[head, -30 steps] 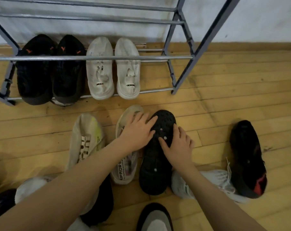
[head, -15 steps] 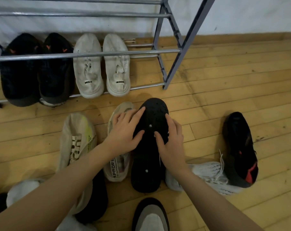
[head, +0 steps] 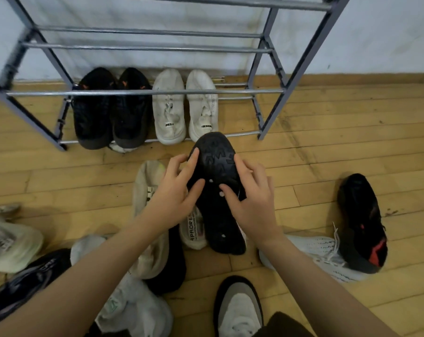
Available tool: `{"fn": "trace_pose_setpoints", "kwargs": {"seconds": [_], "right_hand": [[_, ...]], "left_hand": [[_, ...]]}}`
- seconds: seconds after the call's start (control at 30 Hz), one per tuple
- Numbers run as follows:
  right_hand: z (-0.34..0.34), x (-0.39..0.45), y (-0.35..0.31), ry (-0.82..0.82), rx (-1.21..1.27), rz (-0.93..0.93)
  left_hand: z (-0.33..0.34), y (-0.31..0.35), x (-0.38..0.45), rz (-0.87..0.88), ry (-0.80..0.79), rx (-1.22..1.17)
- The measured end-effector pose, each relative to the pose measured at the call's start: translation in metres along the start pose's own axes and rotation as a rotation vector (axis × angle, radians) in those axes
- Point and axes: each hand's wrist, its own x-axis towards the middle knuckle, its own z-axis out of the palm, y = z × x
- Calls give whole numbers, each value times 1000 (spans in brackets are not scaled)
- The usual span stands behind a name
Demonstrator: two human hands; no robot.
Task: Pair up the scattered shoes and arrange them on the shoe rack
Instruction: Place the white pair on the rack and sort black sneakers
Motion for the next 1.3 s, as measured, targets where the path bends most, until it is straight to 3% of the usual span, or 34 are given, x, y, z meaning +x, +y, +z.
{"fn": "trace_pose_setpoints", "kwargs": {"seconds": [0.13,0.27,0.4,0.57,0.83,1.07,1.23,1.3], "right_hand": [[14,-3,-23,-114,67,-68],[31,-1,-43,-285,106,-123],[43,-10,-47,-332,183,-21],[47,-1,-48,-317,175,105],[89,26,-36,-815,99,226],[105,26,-44,-841,113,255],[96,27,-34,-779,170,248],[87,26,-29,-738,171,233]], "left_hand": [[-6,-15,-17,-279,-69,30],[-19,-31,-25,-395,22,75],[-27,-42,-24,-416,-16,134],[-36,-57,-36,-375,-15,10],[-40,-80,-53,-390,-82,229],[-37,-76,-32,-374,-96,278],[-37,-64,-29,-300,-39,7],[-36,-61,-27,-222,-40,20]]}}
